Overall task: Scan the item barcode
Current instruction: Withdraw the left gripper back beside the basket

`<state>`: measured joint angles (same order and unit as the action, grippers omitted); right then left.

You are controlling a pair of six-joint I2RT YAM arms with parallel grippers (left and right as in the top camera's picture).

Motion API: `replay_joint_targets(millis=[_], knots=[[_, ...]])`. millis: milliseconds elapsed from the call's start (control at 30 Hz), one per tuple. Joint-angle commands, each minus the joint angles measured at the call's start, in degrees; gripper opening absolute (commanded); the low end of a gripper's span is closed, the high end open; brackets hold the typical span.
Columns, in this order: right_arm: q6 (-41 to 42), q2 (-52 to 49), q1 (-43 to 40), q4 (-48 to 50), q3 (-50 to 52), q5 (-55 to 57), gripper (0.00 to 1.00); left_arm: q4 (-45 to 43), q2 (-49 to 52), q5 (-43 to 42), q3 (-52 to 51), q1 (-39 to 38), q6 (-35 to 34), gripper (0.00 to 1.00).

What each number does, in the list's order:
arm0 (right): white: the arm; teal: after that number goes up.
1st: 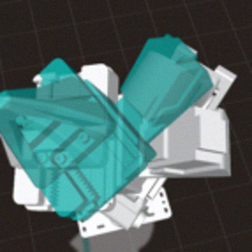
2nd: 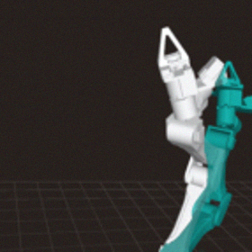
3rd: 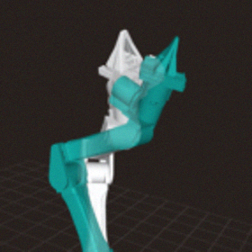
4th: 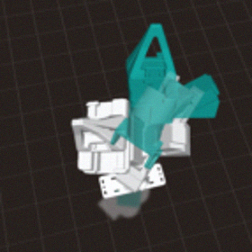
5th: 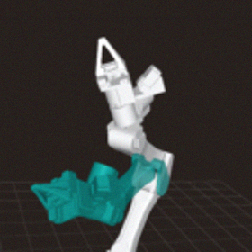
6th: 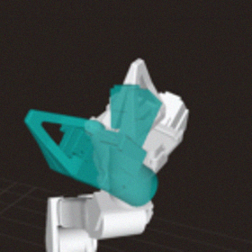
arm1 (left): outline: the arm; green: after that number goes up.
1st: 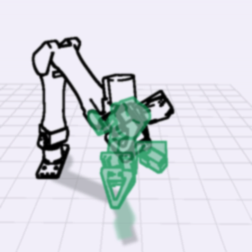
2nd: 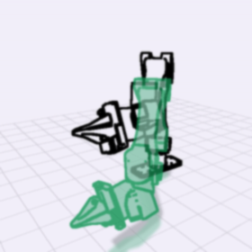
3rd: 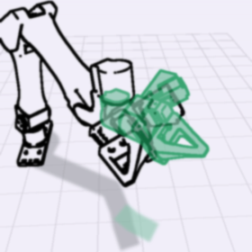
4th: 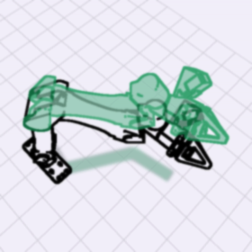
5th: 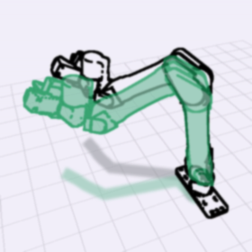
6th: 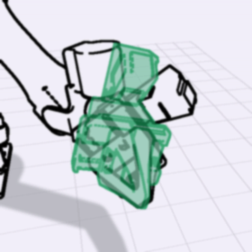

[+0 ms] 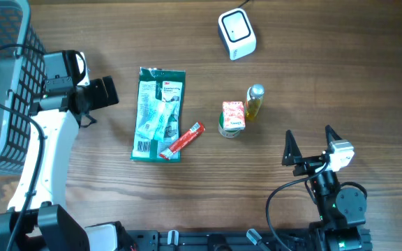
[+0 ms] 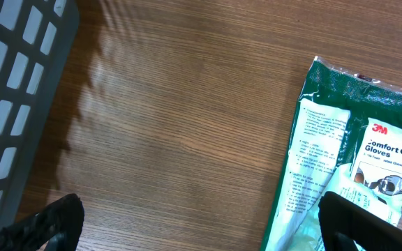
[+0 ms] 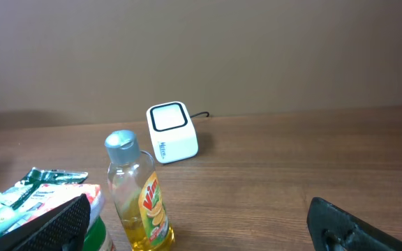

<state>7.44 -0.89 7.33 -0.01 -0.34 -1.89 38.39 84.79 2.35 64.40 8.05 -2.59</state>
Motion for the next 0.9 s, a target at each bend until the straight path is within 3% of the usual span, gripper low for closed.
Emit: replay_joint_targets(millis=[0, 200, 567, 667, 867], knots=[[0.2, 0.2, -0.2, 0.2, 0.0, 0.3, 1.00, -0.2, 0.3, 0.5, 0.3, 0.2, 0.9, 1.00], [-4.5, 0.2, -0.2, 0.3, 0.0, 0.9, 1.00, -0.2, 0.3, 0.5, 0.3, 0.2, 0.9, 1.00], [-4.8, 0.2, -0.2, 0.4, 0.0, 0.8, 1.00, -0.2, 0.3, 0.5, 0.3, 0.2, 0.9, 1.00], [-4.4, 0.2, -0.2, 1.4, -0.2, -4.2, 1.00, -0.2, 0.3, 0.5, 0.3, 0.2, 0.9, 1.00], [-4.4, -0.7, -0.2, -7.3, -10.2, 0.4, 1.00, -0.2, 0.3, 0.5, 0.3, 0.2, 0.9, 1.00]])
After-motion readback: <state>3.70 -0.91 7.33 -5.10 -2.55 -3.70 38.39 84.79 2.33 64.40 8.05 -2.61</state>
